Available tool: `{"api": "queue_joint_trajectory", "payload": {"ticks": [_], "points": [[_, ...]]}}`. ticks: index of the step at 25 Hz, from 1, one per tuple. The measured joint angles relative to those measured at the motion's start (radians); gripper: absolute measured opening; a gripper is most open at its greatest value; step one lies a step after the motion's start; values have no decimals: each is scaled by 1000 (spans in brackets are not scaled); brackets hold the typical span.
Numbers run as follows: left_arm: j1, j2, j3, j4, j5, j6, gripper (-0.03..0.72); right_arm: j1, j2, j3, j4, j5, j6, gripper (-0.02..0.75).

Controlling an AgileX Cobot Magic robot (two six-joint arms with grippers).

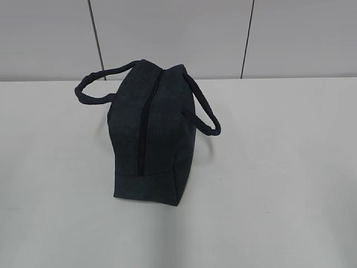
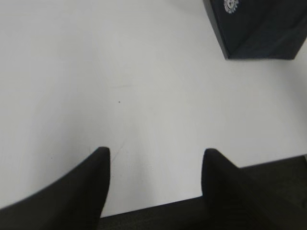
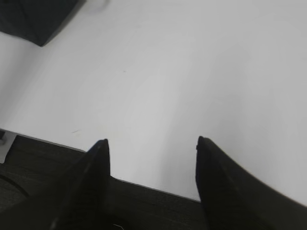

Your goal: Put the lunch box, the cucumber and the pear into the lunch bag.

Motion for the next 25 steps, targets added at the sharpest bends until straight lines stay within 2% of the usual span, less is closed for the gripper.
{"api": "queue_joint_trajectory", "payload": {"ticks": [6,10,25], "points": [[154,-146,0,0,1,0,424,-87,-57,0,-2,0,0,425],[213,-235,0,0,6,0,424,-145,-133,0,-3,0,0,425],[230,-244,0,-3,6,0,412,-159,-173,0,-6,3,0,425]]}}
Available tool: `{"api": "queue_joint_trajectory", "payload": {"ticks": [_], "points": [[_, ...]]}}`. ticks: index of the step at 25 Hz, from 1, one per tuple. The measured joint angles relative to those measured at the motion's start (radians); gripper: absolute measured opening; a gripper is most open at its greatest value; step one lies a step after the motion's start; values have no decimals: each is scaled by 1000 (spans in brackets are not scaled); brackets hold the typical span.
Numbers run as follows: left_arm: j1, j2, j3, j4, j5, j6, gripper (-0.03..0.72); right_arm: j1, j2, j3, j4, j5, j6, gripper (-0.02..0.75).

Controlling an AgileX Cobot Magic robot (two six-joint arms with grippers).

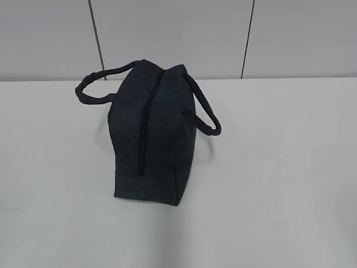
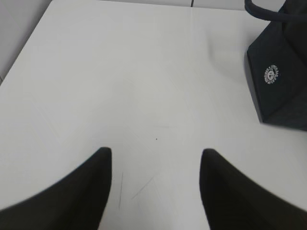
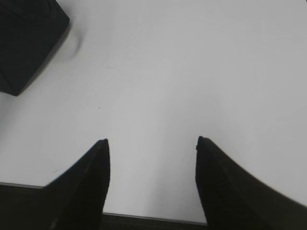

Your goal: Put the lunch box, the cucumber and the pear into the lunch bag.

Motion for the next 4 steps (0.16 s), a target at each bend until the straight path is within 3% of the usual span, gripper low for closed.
{"api": "queue_joint_trajectory", "payload": {"ticks": [4], "points": [[0,0,0,0,0,0,397,0,0,0,0,0,0,425]]}}
